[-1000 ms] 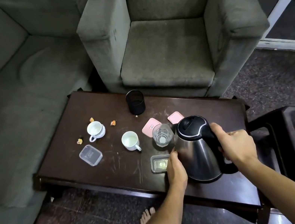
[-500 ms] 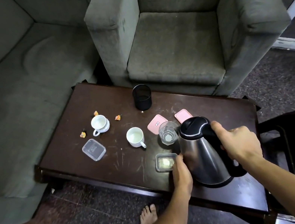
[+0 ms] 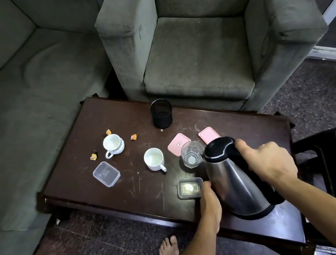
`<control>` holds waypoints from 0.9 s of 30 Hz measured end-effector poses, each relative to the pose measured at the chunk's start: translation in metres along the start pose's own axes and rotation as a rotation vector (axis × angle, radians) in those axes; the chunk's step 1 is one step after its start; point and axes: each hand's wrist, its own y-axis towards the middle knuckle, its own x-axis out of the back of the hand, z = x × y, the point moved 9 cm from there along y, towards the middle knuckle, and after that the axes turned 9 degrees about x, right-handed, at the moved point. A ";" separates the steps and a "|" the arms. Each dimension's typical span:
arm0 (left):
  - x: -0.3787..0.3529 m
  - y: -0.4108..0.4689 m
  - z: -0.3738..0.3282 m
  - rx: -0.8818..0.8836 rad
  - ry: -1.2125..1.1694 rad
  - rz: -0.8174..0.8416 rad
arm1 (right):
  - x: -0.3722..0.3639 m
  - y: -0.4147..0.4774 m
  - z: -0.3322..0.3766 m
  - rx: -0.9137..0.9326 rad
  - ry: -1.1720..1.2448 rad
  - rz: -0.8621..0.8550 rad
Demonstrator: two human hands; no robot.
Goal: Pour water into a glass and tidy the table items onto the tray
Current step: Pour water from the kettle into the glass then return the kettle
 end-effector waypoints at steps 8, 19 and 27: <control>-0.002 0.000 0.003 0.062 -0.010 0.018 | -0.001 0.005 0.010 0.010 -0.073 0.015; -0.003 -0.005 0.001 0.107 -0.071 0.039 | -0.008 0.009 0.023 0.034 -0.152 0.052; -0.003 -0.009 -0.002 0.132 -0.082 0.047 | -0.009 0.013 0.027 0.041 -0.193 0.046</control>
